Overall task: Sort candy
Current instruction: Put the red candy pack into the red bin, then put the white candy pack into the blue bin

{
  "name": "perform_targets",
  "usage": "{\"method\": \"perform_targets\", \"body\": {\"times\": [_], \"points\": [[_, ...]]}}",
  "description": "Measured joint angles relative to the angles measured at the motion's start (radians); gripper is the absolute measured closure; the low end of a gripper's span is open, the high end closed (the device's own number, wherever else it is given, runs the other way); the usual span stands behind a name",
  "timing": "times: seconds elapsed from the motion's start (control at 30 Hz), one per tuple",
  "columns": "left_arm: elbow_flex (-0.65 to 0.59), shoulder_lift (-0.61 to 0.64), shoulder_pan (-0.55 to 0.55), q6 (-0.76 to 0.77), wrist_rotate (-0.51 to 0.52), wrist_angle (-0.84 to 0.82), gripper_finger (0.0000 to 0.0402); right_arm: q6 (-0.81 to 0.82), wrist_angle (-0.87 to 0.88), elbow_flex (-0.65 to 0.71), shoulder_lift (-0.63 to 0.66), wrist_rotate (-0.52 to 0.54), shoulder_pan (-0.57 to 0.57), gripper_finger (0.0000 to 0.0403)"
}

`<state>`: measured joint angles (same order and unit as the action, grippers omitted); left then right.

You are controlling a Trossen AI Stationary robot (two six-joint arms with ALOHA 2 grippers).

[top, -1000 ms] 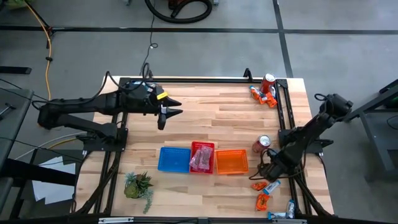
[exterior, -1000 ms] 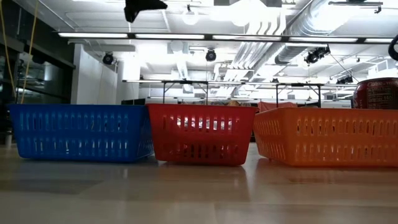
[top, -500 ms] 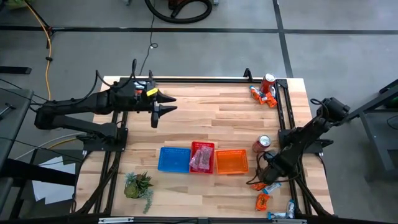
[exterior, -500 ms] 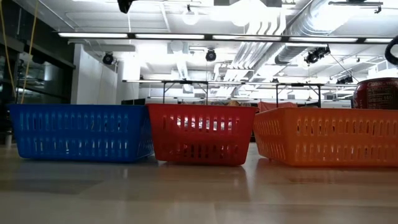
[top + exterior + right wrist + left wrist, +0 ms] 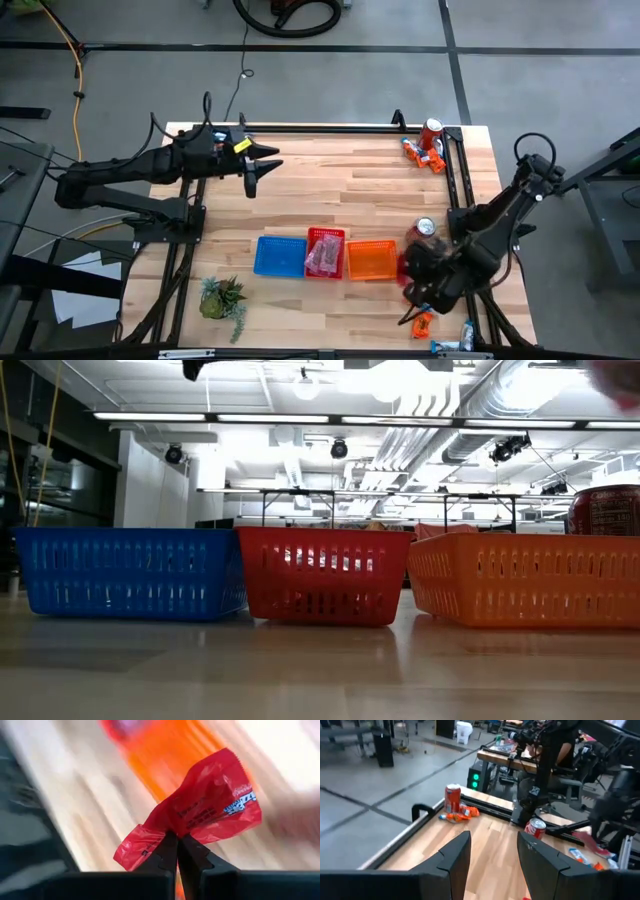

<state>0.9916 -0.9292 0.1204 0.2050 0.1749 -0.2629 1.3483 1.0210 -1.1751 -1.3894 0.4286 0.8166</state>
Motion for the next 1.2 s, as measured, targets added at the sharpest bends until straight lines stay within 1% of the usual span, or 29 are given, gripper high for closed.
{"method": "perform_targets", "body": {"times": [0.07,0.17,0.23,0.3,0.37,0.47,0.53,0.63,0.73,0.83,1.0,1.1,1.2], "points": [[0.0,-0.008,-0.001,0.029,0.0,0.001,0.0252,-0.176,-0.124,0.011,0.0,0.029,-0.05,0.0401],[0.0,-0.013,-0.004,0.055,-0.025,-0.004,0.0252,-0.433,-0.368,0.058,-0.019,0.022,-0.149,0.0402],[0.0,-0.015,-0.006,0.065,-0.039,-0.001,0.0252,-0.57,-0.52,0.083,-0.045,0.007,-0.215,0.0401],[0.0,-0.015,-0.006,0.093,-0.041,-0.003,0.0252,-0.675,-0.666,0.099,-0.08,-0.022,-0.272,0.0402],[0.0,-0.014,-0.006,0.108,-0.042,-0.002,0.0252,-0.757,-0.768,0.111,-0.12,-0.072,-0.32,0.0402],[0.0,-0.013,-0.006,0.108,-0.042,-0.003,0.0252,-0.806,-0.85,0.102,-0.191,-0.148,-0.37,0.0402],[0.0,-0.012,-0.006,0.108,-0.042,-0.002,0.0252,-0.818,-0.855,0.087,-0.237,-0.18,-0.389,0.0402],[0.0,-0.012,-0.006,0.107,-0.042,-0.003,0.0252,-0.83,-0.853,0.074,-0.296,-0.186,-0.409,0.0399],[0.0,-0.012,-0.006,0.1,-0.065,-0.003,0.0252,-0.804,-0.853,0.063,-0.345,-0.187,-0.43,0.0382],[0.0,-0.012,-0.006,0.067,-0.1,-0.005,0.0252,-0.805,-0.833,0.049,-0.381,-0.199,-0.447,0.0343],[0.0,0.002,-0.005,0.037,-0.171,-0.037,0.0252,-0.807,-0.747,0.002,-0.393,-0.191,-0.466,0.0258],[0.0,0.029,-0.005,0.017,-0.209,-0.094,0.0252,-0.807,-0.616,-0.065,-0.38,-0.194,-0.478,0.0218],[0.0,0.071,-0.005,0.016,-0.217,-0.168,0.0252,-0.809,-0.458,-0.145,-0.354,-0.187,-0.487,0.0194]]}}
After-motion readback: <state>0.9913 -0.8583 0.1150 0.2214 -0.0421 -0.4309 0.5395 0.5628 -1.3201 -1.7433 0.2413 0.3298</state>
